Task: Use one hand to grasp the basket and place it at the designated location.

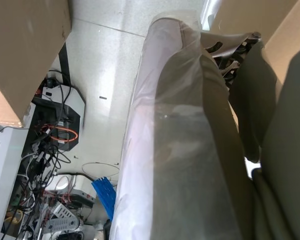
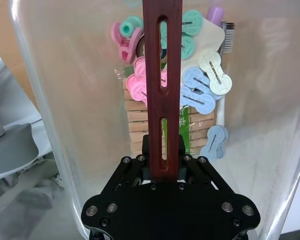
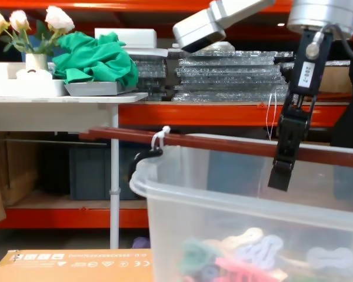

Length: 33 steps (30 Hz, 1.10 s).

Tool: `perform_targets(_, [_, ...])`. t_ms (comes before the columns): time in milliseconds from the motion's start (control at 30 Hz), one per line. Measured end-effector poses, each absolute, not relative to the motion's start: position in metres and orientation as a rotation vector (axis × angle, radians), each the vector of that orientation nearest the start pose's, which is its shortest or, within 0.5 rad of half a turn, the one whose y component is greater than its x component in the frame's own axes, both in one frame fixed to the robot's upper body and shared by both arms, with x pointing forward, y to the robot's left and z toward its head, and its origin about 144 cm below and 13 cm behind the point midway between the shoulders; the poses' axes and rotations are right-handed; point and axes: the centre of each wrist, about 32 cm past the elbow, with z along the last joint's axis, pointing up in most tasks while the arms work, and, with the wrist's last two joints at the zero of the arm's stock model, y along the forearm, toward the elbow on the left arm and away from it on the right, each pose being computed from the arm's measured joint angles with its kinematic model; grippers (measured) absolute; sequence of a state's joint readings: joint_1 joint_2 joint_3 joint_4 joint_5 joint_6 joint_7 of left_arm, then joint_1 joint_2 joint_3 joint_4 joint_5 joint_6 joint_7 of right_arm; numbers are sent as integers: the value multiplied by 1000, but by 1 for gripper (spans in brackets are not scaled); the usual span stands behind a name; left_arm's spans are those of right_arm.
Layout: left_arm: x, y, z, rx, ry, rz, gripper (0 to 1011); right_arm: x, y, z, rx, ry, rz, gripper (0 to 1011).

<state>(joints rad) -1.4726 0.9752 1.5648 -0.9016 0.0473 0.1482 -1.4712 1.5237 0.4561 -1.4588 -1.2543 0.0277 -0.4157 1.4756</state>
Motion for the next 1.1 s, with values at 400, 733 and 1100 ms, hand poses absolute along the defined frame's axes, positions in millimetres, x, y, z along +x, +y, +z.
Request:
perform_targets(400, [616,496,1396,1629,165,178,0,629,-154,1466,-1254,-923,655,226])
perform_targets(733, [616,496,1396,1629,165,178,0,637,-204,1469,-1312,-795,486,226])
perform_targets(1100, [616,496,1396,1629,166,178,0,642,-256,1471,-1369,-670,327,226])
